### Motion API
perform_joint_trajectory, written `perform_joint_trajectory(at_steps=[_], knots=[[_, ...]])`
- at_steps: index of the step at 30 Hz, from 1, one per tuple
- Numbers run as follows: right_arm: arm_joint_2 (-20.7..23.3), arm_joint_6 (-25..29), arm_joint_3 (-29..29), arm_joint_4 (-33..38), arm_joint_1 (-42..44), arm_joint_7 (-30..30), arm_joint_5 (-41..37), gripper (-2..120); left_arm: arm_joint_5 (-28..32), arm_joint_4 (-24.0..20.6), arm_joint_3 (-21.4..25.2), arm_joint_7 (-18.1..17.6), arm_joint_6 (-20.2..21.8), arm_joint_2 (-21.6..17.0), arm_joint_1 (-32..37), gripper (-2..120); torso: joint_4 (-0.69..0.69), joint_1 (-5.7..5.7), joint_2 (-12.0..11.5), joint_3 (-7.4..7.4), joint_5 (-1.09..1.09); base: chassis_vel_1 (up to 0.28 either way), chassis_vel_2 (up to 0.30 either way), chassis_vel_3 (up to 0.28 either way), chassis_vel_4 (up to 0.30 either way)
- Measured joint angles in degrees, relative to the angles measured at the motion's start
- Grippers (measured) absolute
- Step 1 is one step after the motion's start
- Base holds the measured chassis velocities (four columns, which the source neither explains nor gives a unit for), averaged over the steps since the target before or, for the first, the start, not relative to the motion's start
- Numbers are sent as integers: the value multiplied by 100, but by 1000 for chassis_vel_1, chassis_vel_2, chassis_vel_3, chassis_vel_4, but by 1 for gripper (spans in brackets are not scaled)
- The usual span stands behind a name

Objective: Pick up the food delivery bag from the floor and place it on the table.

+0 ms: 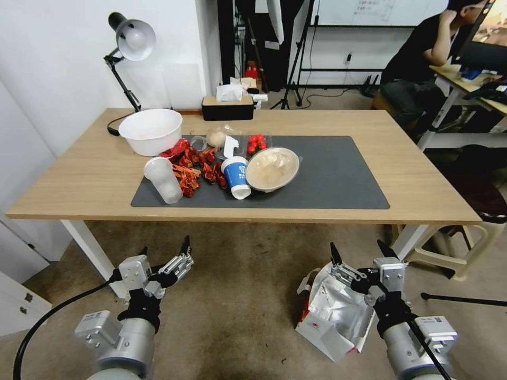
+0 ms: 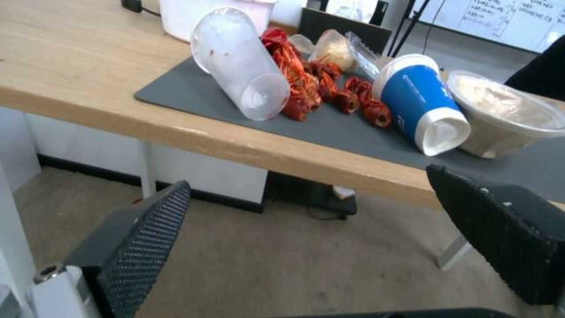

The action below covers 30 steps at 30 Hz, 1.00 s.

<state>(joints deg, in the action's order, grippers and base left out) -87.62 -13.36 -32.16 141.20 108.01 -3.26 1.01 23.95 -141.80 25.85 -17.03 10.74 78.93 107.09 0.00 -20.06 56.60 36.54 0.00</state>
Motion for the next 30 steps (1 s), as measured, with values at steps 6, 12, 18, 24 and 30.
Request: perform_joint_trajectory(at_steps=[6,12,18,24,30], knots=[[-7,0,11,-28,-15,-3,16,100,-11,7,0,0,-11,-2,-8,100,0,59,-136,-78,0,0,0,0,0],[-1,0,8,-71,-46,-6,16,100,-9,46,10,7,-12,-23,-33,100,0,138,-317,-179,0,0,0,0,0],[-6,0,19,-96,-53,-8,15,100,-10,90,9,16,-10,-28,-46,100,0,207,-486,-278,0,0,0,0,0],[-7,1,28,-104,-56,-15,30,100,-19,112,2,20,-5,-39,-52,100,0,292,-681,-387,0,0,0,0,0],[2,5,18,-104,-56,-26,25,100,-91,121,-17,19,17,-39,-55,100,0,353,-822,-469,0,0,0,0,0]])
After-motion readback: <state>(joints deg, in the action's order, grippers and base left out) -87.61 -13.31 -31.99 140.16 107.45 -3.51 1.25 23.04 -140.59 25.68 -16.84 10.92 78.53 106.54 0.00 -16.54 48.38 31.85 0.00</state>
